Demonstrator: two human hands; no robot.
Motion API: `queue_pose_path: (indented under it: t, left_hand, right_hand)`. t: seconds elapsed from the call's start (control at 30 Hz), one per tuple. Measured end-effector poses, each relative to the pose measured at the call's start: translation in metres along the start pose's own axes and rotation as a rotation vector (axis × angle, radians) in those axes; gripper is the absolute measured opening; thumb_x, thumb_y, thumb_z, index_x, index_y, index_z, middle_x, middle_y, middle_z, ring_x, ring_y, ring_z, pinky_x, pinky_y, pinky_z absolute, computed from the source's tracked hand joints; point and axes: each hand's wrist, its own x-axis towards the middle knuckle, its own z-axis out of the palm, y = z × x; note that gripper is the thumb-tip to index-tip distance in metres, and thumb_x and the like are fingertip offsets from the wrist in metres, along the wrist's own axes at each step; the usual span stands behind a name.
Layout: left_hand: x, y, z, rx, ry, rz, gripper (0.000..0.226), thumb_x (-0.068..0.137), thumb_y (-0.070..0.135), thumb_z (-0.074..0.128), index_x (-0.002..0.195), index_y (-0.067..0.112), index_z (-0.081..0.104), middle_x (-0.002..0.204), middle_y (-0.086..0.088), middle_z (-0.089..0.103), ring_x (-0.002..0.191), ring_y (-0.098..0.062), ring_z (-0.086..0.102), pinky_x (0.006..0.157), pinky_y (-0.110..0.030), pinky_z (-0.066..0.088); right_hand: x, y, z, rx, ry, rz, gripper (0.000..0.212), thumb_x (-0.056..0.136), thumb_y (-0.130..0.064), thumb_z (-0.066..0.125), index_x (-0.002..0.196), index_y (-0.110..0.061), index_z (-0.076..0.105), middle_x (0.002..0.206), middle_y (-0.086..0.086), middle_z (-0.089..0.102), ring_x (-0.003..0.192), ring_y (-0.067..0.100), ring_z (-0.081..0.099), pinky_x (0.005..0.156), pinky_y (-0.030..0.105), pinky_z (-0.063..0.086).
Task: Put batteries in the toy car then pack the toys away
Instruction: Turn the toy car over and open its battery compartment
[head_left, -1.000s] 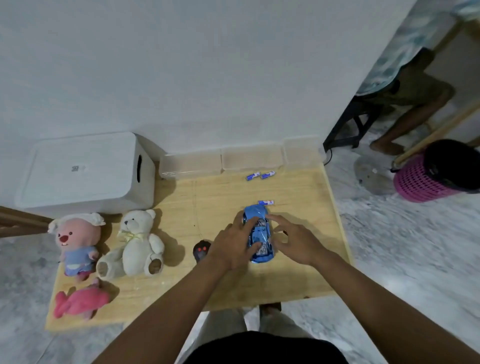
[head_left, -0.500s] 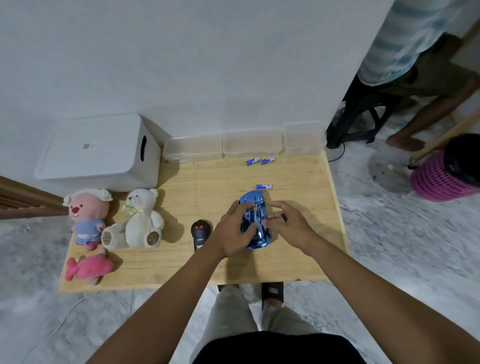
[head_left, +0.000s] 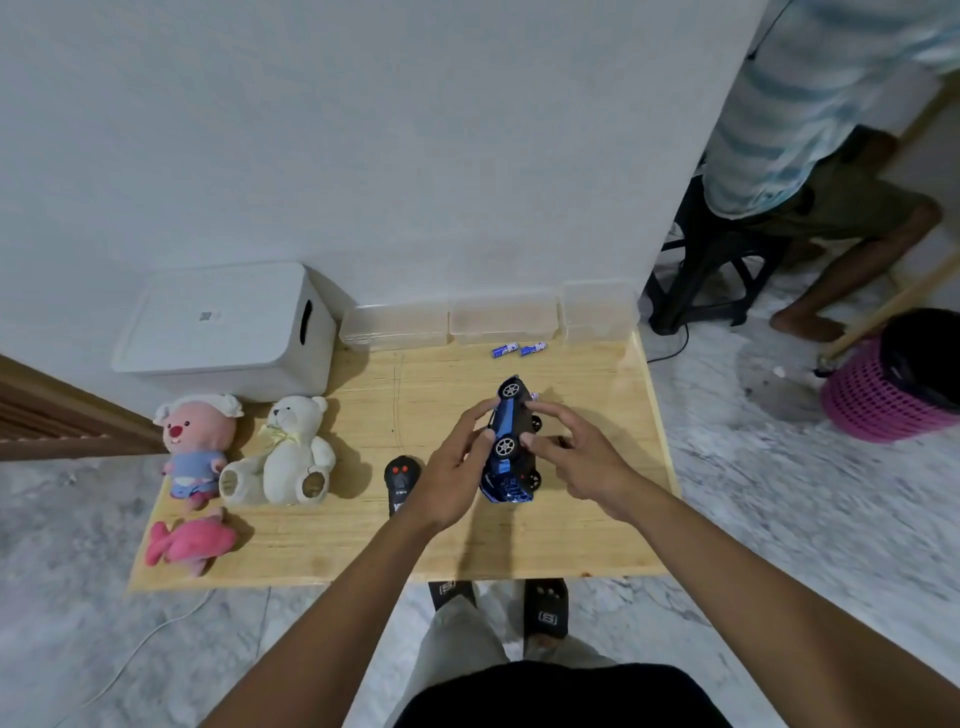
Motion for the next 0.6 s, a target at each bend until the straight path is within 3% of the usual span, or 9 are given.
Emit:
queue_pose_path:
  t: [0.07, 0.13, 0.2, 0.33, 0.4, 0.5, 0.6]
  left_hand:
    - [-0.001, 0.007, -0.002, 0.031, -0.031, -0.024, 0.035, 0.107, 0.042, 0.051, 0.142, 0.049, 0.049, 0.127, 0.002, 0.072, 0.116, -0.019, 0.07, 0.103, -0.051, 0.055]
    - [0.0, 0.012, -0.003, 0.043, -0.051, -0.037, 0.041, 0.1, 0.045, 0.062, 0.139, 0.051, 0.048, 0.138, -0.001, 0.066, 0.111, -0.019, 0.072, 0.101, -0.054, 0.056]
    - [0.001, 0.015, -0.002, 0.032, -0.017, -0.009, 0.041, 0.1, 0.036, 0.065, 0.136, 0.047, 0.047, 0.14, -0.004, 0.064, 0.104, -0.022, 0.075, 0.098, -0.056, 0.058]
    - [0.001, 0.025, 0.003, -0.036, 0.023, 0.044, 0.048, 0.107, 0.006, 0.045, 0.14, 0.041, 0.04, 0.128, -0.009, 0.068, 0.097, -0.029, 0.077, 0.089, -0.049, 0.063]
    - [-0.001, 0.029, 0.007, 0.016, 0.015, 0.069, 0.05, 0.107, 0.005, 0.044, 0.14, 0.042, 0.043, 0.131, -0.006, 0.066, 0.098, -0.029, 0.076, 0.091, -0.048, 0.062]
    - [-0.001, 0.033, 0.009, 0.062, 0.026, 0.09, 0.054, 0.101, 0.016, 0.062, 0.141, 0.048, 0.044, 0.134, 0.0, 0.065, 0.095, -0.025, 0.077, 0.094, -0.043, 0.061]
    - [0.002, 0.032, 0.009, 0.0, 0.047, 0.099, 0.063, 0.095, 0.014, 0.073, 0.142, 0.046, 0.046, 0.133, -0.002, 0.066, 0.105, -0.022, 0.075, 0.089, -0.036, 0.063]
  right_hand:
    - [0.003, -0.005, -0.003, -0.098, 0.078, -0.065, 0.039, 0.086, -0.034, 0.079, 0.121, -0.04, 0.063, 0.112, -0.006, 0.068, 0.079, -0.001, 0.068, 0.065, 0.016, 0.049]
    - [0.007, -0.008, -0.007, -0.225, 0.162, -0.108, 0.037, 0.08, -0.037, 0.084, 0.111, -0.043, 0.065, 0.121, -0.01, 0.067, 0.1, 0.011, 0.069, 0.083, 0.026, 0.054]
    - [0.008, -0.013, -0.01, -0.305, 0.218, -0.152, 0.035, 0.077, -0.039, 0.084, 0.106, -0.046, 0.065, 0.112, -0.012, 0.07, 0.1, 0.009, 0.068, 0.085, 0.031, 0.056]
    - [0.001, -0.025, -0.013, -0.386, 0.257, -0.242, 0.034, 0.077, -0.042, 0.082, 0.104, -0.049, 0.063, 0.096, -0.017, 0.072, 0.106, 0.008, 0.065, 0.085, 0.032, 0.053]
    - [-0.001, -0.029, -0.013, -0.388, 0.271, -0.256, 0.035, 0.075, -0.045, 0.082, 0.105, -0.048, 0.063, 0.096, -0.016, 0.072, 0.107, 0.01, 0.064, 0.085, 0.034, 0.054]
    - [-0.004, -0.035, -0.013, -0.379, 0.295, -0.282, 0.035, 0.073, -0.042, 0.085, 0.1, -0.044, 0.062, 0.097, -0.015, 0.072, 0.105, 0.006, 0.065, 0.08, 0.027, 0.051]
    - [-0.004, -0.038, -0.013, -0.405, 0.306, -0.287, 0.035, 0.071, -0.042, 0.086, 0.094, -0.042, 0.06, 0.099, -0.018, 0.071, 0.107, 0.003, 0.065, 0.084, 0.031, 0.053]
